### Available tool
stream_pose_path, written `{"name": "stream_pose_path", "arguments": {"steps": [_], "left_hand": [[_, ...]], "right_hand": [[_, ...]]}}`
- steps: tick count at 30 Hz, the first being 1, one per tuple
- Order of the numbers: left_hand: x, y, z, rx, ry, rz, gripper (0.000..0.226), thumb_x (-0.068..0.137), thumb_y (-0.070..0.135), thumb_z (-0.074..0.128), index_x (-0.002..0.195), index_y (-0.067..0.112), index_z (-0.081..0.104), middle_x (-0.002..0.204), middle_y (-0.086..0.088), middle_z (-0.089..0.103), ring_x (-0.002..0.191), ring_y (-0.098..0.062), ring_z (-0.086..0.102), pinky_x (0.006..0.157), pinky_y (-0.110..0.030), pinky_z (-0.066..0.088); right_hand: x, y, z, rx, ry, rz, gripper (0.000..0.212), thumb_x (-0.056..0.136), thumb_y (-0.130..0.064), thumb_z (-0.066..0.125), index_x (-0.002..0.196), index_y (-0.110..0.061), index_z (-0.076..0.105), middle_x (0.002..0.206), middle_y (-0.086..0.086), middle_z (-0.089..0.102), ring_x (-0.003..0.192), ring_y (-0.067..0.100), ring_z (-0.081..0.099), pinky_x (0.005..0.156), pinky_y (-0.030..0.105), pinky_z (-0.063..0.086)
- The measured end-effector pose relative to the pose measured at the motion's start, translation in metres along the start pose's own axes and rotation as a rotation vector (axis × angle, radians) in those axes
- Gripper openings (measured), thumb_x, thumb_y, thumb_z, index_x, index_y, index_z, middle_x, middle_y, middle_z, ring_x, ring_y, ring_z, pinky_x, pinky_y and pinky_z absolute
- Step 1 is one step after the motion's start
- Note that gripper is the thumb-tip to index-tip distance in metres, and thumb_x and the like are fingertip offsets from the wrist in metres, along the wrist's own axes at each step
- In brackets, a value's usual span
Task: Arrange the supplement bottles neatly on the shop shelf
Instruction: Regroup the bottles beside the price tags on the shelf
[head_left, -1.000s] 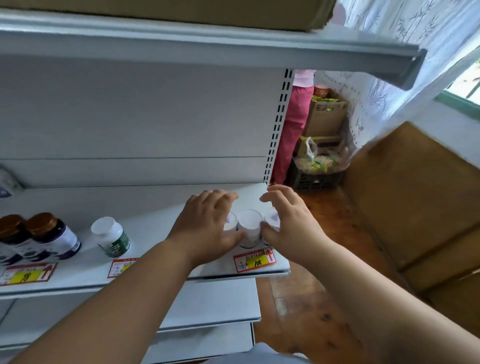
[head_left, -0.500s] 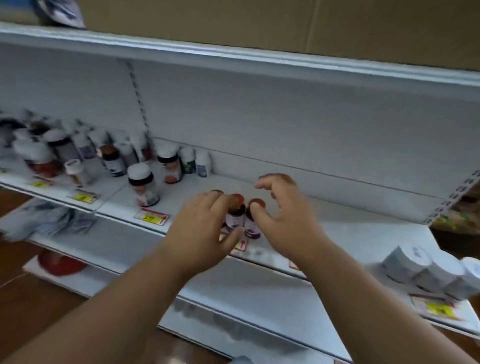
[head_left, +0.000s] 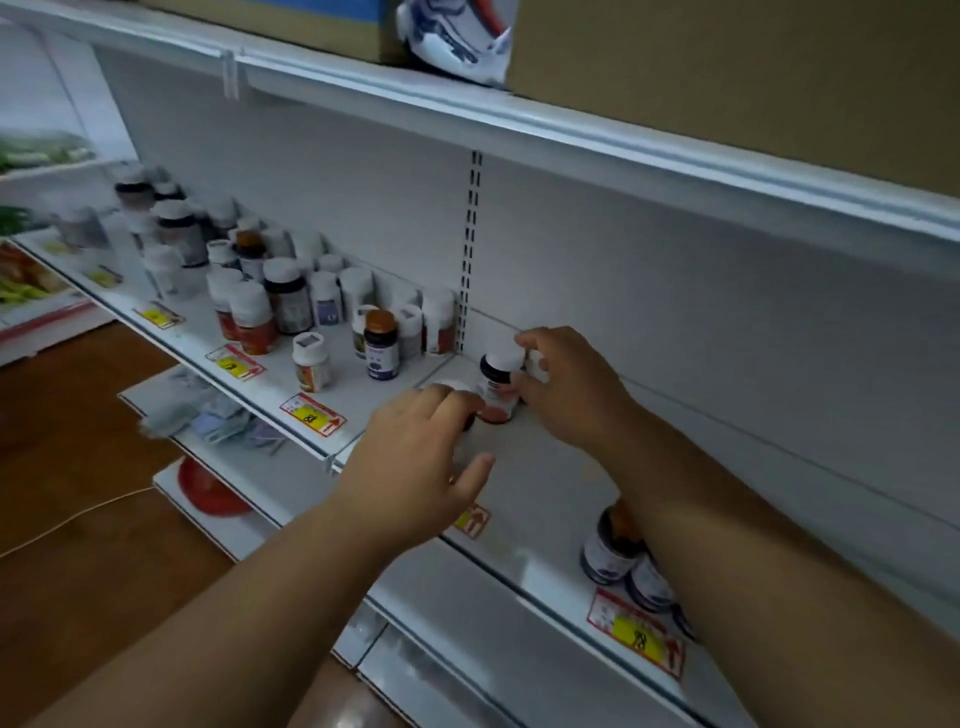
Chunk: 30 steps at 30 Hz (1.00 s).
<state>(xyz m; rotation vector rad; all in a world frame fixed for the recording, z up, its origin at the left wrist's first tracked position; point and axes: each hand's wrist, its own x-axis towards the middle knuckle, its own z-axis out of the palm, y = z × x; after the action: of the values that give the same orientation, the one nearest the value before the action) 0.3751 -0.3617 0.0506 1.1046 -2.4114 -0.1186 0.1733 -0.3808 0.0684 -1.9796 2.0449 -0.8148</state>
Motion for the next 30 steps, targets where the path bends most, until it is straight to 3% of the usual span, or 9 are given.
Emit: {"name": "stream_pose_path", "arguments": {"steps": [3,6,11,15,17,21,25,28,30], "left_hand": [[0.018,-0.025,0.0,0.019,-0.027,-0.02,0.05,0.084,0.047,0.058,0.125,0.019,0.054,0.117,-0.004,0.06,0.104,-0.026,0.055,0.087,-0.038,0.045],[0.03,-0.041,0.003,-0.001,-0.07,-0.003,0.051,0.083,0.048,0.056,0.127,0.02,0.054,0.117,-0.003,0.059,0.106,-0.025,0.055,0.087,-0.039,0.045],[0.047,-0.082,0.013,-0.047,-0.11,0.113,0.05,0.081,0.04,0.064,0.124,0.014,0.059,0.115,-0.006,0.06,0.101,-0.03,0.057,0.084,-0.041,0.047],[0.059,-0.11,0.018,-0.119,-0.114,0.235,0.051,0.079,0.036,0.069,0.121,0.009,0.062,0.114,-0.01,0.061,0.102,-0.033,0.057,0.085,-0.043,0.047],[0.066,-0.12,0.02,-0.177,-0.109,0.275,0.051,0.08,0.039,0.066,0.121,0.01,0.062,0.114,-0.01,0.061,0.103,-0.032,0.057,0.087,-0.038,0.046],[0.082,-0.129,0.022,-0.383,-0.175,0.27,0.053,0.085,0.046,0.066,0.129,0.02,0.053,0.124,-0.001,0.055,0.113,-0.019,0.05,0.089,-0.022,0.031],[0.099,-0.115,0.015,-0.614,-0.323,0.222,0.061,0.083,0.061,0.059,0.136,0.036,0.042,0.128,0.014,0.051,0.115,-0.008,0.047,0.092,-0.026,0.038],[0.102,-0.106,0.004,-0.77,-0.388,0.23,0.039,0.079,0.06,0.065,0.112,0.053,0.045,0.102,0.042,0.055,0.095,0.019,0.051,0.071,-0.001,0.038],[0.098,-0.106,0.001,-0.831,-0.383,0.195,0.037,0.071,0.057,0.071,0.097,0.056,0.045,0.093,0.043,0.055,0.086,0.027,0.048,0.062,0.004,0.035]], "right_hand": [[0.05,0.011,0.02,-0.107,-0.131,0.087,0.052,0.094,-0.026,0.057,0.143,-0.017,0.042,0.142,0.013,0.041,0.125,0.029,0.047,0.104,0.037,0.039],[0.072,0.021,0.038,-0.215,-0.233,0.128,0.051,0.091,-0.024,0.059,0.14,-0.019,0.047,0.14,0.015,0.042,0.124,0.033,0.046,0.101,0.037,0.04],[0.081,0.016,0.059,-0.258,-0.064,0.169,0.04,0.083,-0.035,0.069,0.113,-0.016,0.05,0.114,0.013,0.045,0.096,0.031,0.053,0.078,0.037,0.047],[0.066,0.009,0.059,-0.158,-0.015,0.284,0.047,0.084,-0.03,0.069,0.123,-0.013,0.049,0.117,0.013,0.045,0.099,0.028,0.054,0.078,0.032,0.045],[0.053,0.003,0.05,-0.093,0.031,0.347,0.052,0.081,-0.027,0.071,0.127,-0.014,0.05,0.117,0.011,0.047,0.103,0.025,0.052,0.079,0.029,0.04],[0.022,-0.018,0.019,-0.056,0.238,0.421,0.047,0.078,-0.025,0.073,0.122,-0.02,0.058,0.11,0.001,0.052,0.095,0.015,0.055,0.078,0.024,0.041],[-0.007,-0.057,-0.016,0.193,0.437,0.439,0.032,0.079,-0.027,0.07,0.11,-0.036,0.063,0.106,-0.017,0.063,0.087,-0.006,0.06,0.065,0.005,0.045],[-0.016,-0.083,-0.024,0.396,0.501,0.422,0.032,0.074,-0.024,0.067,0.102,-0.04,0.066,0.096,-0.02,0.069,0.085,-0.006,0.063,0.065,0.006,0.046],[-0.019,-0.09,-0.021,0.472,0.509,0.421,0.031,0.073,-0.025,0.066,0.102,-0.038,0.067,0.095,-0.019,0.07,0.088,-0.001,0.065,0.07,0.012,0.05]]}}
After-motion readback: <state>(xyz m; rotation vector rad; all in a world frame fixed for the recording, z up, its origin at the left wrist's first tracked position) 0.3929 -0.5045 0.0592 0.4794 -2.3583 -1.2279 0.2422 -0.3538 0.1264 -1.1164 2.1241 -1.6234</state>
